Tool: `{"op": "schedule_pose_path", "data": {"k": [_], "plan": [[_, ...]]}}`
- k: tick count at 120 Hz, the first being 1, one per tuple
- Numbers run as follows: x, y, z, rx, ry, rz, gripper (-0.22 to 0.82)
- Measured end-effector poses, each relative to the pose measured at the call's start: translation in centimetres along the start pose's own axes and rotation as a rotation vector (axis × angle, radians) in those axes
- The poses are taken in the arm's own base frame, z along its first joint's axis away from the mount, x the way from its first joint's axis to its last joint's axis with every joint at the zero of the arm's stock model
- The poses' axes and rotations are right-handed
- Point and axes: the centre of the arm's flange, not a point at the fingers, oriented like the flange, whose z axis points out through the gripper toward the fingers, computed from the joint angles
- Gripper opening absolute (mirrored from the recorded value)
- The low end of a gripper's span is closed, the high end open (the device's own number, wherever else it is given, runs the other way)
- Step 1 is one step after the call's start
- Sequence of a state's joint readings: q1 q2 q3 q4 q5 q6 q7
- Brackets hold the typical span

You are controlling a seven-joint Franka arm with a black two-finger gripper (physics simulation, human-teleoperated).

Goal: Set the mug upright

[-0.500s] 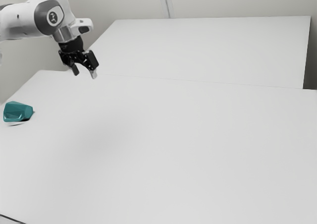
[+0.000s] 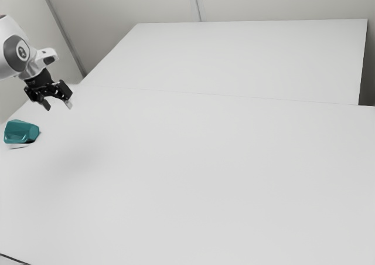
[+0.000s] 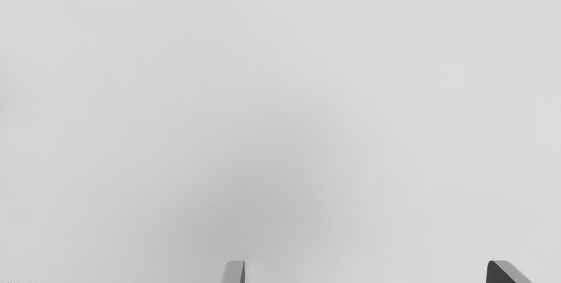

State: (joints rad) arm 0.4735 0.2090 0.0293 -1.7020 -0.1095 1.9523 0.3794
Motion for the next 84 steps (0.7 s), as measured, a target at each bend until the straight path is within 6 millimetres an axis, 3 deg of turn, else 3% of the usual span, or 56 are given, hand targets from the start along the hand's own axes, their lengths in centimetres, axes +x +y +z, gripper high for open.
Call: {"op": "schedule_pose_path", "data": {"k": [11,30,51,71,84], "plan": [[-1.1,-6.1,1.9,-0.072,0.060,-0.081,0.60],[-4.4,-16.0,3.5,-0.197,0.216,-0.148,0.60],[-8.2,-24.6,3.8,-0.232,0.345,-0.100,0.60],[-10.4,-30.6,4.7,-0.243,0.426,0.002,0.60],[-10.7,-33.7,5.1,-0.247,0.473,0.098,0.60]]}}
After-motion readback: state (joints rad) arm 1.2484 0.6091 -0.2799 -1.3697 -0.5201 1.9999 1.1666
